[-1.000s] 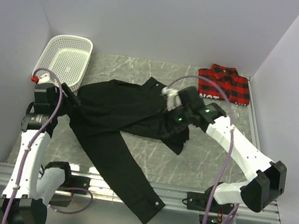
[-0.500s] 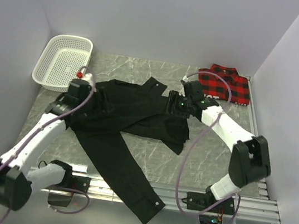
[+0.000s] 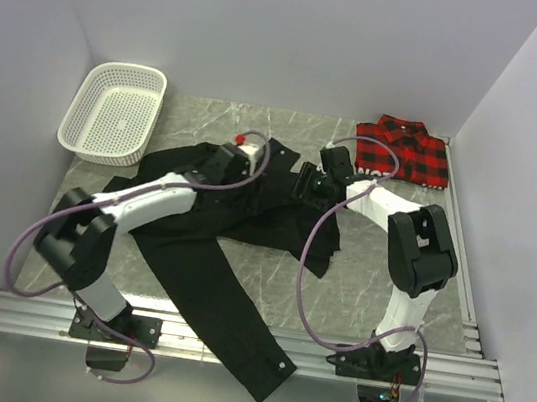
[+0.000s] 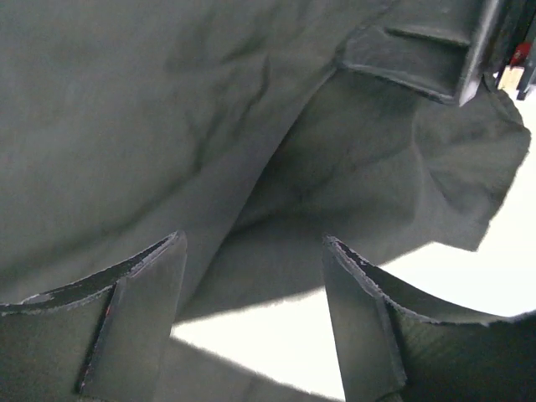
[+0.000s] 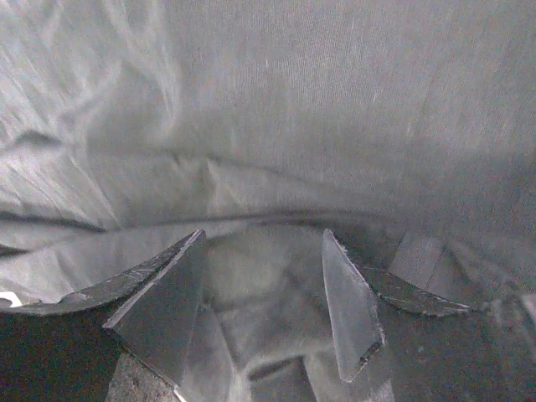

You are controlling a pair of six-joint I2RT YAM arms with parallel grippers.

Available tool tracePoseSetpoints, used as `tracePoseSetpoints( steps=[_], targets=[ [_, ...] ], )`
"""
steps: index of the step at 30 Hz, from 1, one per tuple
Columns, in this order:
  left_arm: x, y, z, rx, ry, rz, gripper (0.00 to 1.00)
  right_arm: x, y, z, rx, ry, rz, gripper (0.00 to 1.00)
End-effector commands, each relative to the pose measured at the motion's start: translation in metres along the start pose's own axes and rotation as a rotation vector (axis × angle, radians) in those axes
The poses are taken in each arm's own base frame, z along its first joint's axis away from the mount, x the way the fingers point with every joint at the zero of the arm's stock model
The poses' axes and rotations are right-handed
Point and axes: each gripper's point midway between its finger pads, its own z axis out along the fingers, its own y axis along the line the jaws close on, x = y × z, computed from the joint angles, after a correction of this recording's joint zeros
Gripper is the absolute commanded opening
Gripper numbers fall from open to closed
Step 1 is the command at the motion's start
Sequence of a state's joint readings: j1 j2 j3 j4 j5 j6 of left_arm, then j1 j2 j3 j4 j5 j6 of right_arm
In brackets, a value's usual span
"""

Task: Fold and stack the long sleeve shirts
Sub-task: Flatten the shirt out

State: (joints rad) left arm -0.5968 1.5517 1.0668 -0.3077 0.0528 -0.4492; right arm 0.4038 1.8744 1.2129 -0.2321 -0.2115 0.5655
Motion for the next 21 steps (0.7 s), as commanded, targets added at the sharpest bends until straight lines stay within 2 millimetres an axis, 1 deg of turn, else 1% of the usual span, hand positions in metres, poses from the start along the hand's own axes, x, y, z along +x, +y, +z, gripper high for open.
tracePoseSetpoints(
  steps=[1, 2, 3, 4, 5, 6, 8, 9, 11, 13, 14, 15, 16, 17, 19, 20, 21],
  targets=[
    [-0.029, -0.013, 0.016, -0.052, -0.09, 0.212, 0.71, -0.037, 0.009, -0.001, -0.045, -0.095, 0.04, 0.64],
    [-0.028, -0.016, 0.025, -0.057, -0.08, 0.242, 0.7, -0.038, 0.008, 0.0, -0.047, -0.099, 0.043, 0.64],
    [-0.026, -0.017, 0.029, -0.058, -0.071, 0.291, 0.7, -0.038, 0.006, 0.001, -0.045, -0.098, 0.049, 0.64],
    [-0.022, -0.023, 0.034, -0.048, -0.059, 0.32, 0.69, -0.037, 0.004, 0.002, -0.043, -0.094, 0.054, 0.64],
    [-0.017, -0.023, 0.041, -0.051, -0.032, 0.344, 0.68, -0.039, 0.001, 0.003, -0.041, -0.099, 0.062, 0.64],
    [-0.014, -0.026, 0.044, -0.051, -0.022, 0.388, 0.68, -0.038, -0.001, 0.003, -0.04, -0.095, 0.068, 0.64],
    [-0.012, -0.023, 0.053, -0.079, -0.016, 0.433, 0.68, -0.038, -0.004, 0.004, -0.043, -0.093, 0.082, 0.64],
    [-0.01, -0.025, 0.054, -0.08, -0.016, 0.468, 0.67, -0.038, -0.006, 0.005, -0.041, -0.091, 0.087, 0.64],
    [-0.009, -0.026, 0.06, -0.081, -0.017, 0.495, 0.65, -0.037, -0.008, 0.007, -0.046, -0.09, 0.096, 0.64],
    [-0.013, -0.027, 0.064, -0.088, -0.03, 0.515, 0.63, -0.036, -0.01, 0.01, -0.048, -0.084, 0.111, 0.64],
    [-0.01, -0.023, 0.069, -0.102, -0.018, 0.522, 0.61, -0.037, -0.01, 0.01, -0.053, -0.085, 0.116, 0.64],
    [-0.012, -0.021, 0.071, -0.119, -0.018, 0.533, 0.59, -0.037, -0.011, 0.011, -0.052, -0.084, 0.12, 0.64],
    [-0.017, -0.023, 0.074, -0.122, -0.027, 0.536, 0.58, -0.035, -0.012, 0.013, -0.05, -0.08, 0.125, 0.64],
    [-0.016, -0.021, 0.078, -0.128, -0.022, 0.542, 0.56, -0.037, -0.013, 0.013, -0.052, -0.086, 0.129, 0.64],
    [-0.022, -0.025, 0.081, -0.127, -0.037, 0.551, 0.54, -0.036, -0.015, 0.014, -0.052, -0.086, 0.138, 0.64],
    [-0.02, -0.024, 0.085, -0.13, -0.029, 0.553, 0.54, -0.035, -0.016, 0.014, -0.052, -0.084, 0.141, 0.64],
    [-0.022, -0.022, 0.087, -0.136, -0.028, 0.585, 0.54, -0.035, -0.016, 0.014, -0.052, -0.084, 0.142, 0.64]
  ],
)
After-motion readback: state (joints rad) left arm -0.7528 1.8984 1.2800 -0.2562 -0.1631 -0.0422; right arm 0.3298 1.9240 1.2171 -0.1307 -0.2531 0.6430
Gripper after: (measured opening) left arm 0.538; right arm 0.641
